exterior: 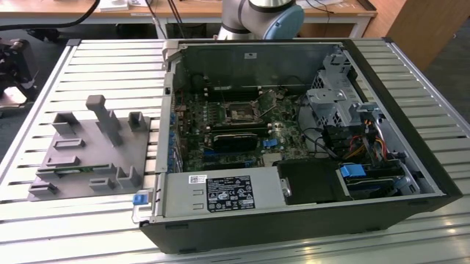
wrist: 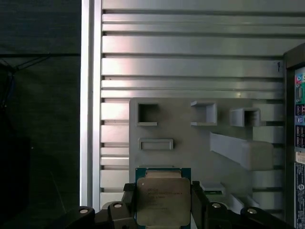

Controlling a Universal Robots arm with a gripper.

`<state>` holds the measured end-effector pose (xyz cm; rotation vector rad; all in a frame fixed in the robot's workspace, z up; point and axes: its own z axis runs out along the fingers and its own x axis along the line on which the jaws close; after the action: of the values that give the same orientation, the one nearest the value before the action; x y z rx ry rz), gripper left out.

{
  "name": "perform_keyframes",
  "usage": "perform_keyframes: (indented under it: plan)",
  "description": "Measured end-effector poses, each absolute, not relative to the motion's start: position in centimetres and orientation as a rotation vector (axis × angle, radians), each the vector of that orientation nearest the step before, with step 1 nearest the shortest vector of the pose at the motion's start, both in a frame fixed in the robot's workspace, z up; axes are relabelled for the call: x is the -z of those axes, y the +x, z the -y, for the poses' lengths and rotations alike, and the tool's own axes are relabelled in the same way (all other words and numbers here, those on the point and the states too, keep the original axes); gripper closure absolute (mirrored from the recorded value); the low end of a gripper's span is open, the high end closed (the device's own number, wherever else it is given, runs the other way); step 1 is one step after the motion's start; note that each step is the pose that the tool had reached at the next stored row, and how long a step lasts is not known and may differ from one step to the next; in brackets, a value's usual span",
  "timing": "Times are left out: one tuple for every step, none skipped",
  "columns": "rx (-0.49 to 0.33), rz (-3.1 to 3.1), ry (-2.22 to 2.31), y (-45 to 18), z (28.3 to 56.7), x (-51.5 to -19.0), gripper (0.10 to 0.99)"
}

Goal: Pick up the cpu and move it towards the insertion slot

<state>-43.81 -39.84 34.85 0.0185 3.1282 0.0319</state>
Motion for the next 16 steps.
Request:
perform_keyframes:
  plan:
    - [-0.032,-3.128,0.018,-43.8,39.8,-35.0,0.545]
    - [-0.032,-3.128,0.019,-43.8,39.8,-35.1,0.545]
    - [-0.032,-3.128,0.019,-43.8,39.8,-35.2,0.545]
    - [-0.032,-3.128,0.019,-43.8,39.8,-35.4,0.545]
    - [-0.032,-3.128,0.019,-43.8,39.8,-35.5,0.545]
    - [-0.032,-3.128,0.019,-43.8,39.8,-35.7,0.545]
    - [-0.032,-3.128,0.019,-43.8,39.8,-35.8,0.545]
    - [-0.032,-3.128,0.019,-43.8,39.8,-36.0,0.545]
    - [-0.032,-3.128,0.019,-43.8,39.8,-36.1,0.545]
    - [-0.032,-3.128,0.019,-43.8,39.8,-36.3,0.545]
    - [-0.031,-3.128,0.018,-43.8,39.8,-36.5,0.545]
    - [-0.031,-3.128,0.019,-43.8,39.8,-36.7,0.545]
    - [-0.031,-3.128,0.019,-43.8,39.7,-36.9,0.545]
    - [-0.031,-3.128,0.018,-43.8,39.7,-37.0,0.545]
    - [-0.031,-3.128,0.018,-43.8,39.7,-37.2,0.545]
    - [-0.031,-3.128,0.019,-43.8,39.7,-37.4,0.545]
